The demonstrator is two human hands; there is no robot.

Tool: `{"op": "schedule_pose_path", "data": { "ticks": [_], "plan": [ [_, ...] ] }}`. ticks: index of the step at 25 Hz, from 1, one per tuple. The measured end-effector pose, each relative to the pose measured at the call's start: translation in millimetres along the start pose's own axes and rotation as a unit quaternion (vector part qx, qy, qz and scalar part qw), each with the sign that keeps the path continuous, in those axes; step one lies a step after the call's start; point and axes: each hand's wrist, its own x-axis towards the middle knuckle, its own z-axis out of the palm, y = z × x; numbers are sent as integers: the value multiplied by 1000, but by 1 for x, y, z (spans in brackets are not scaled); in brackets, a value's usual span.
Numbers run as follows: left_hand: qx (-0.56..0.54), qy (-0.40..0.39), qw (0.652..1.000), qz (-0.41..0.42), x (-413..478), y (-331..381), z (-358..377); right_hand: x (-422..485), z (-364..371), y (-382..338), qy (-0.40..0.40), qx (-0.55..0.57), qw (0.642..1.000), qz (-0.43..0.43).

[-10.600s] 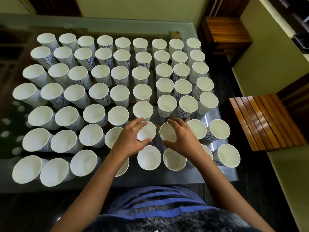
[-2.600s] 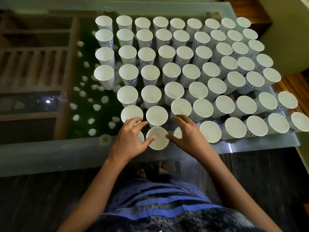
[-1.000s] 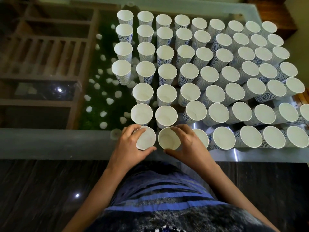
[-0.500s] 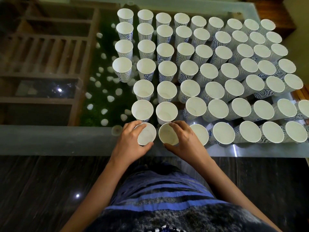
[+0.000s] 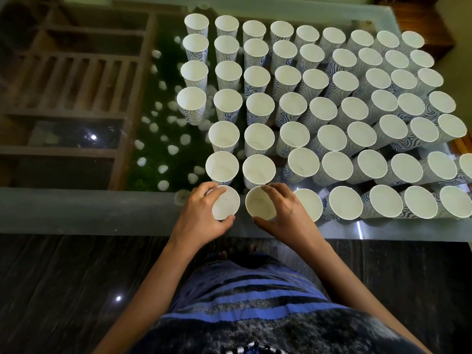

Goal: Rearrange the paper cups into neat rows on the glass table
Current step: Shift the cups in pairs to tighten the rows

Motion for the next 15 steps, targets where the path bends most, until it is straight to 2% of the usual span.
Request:
{"op": "schedule_pose_path", "data": {
  "ticks": [7, 10, 13, 15],
  "plan": [
    [-4, -11, 1000, -9, -2, -6, -9, 1, -5, -2, 17, 19, 1000, 15],
    [-12, 23, 1000, -9, 11, -2, -9, 16, -10, -3, 39, 23, 999, 23],
    [-7, 49, 998, -36, 34, -2, -7, 41, -11, -5, 56, 17, 998, 23],
    [2, 39, 997, -65, 48, -4, -5, 57, -7, -7, 46, -2, 998, 34]
  ]
}}
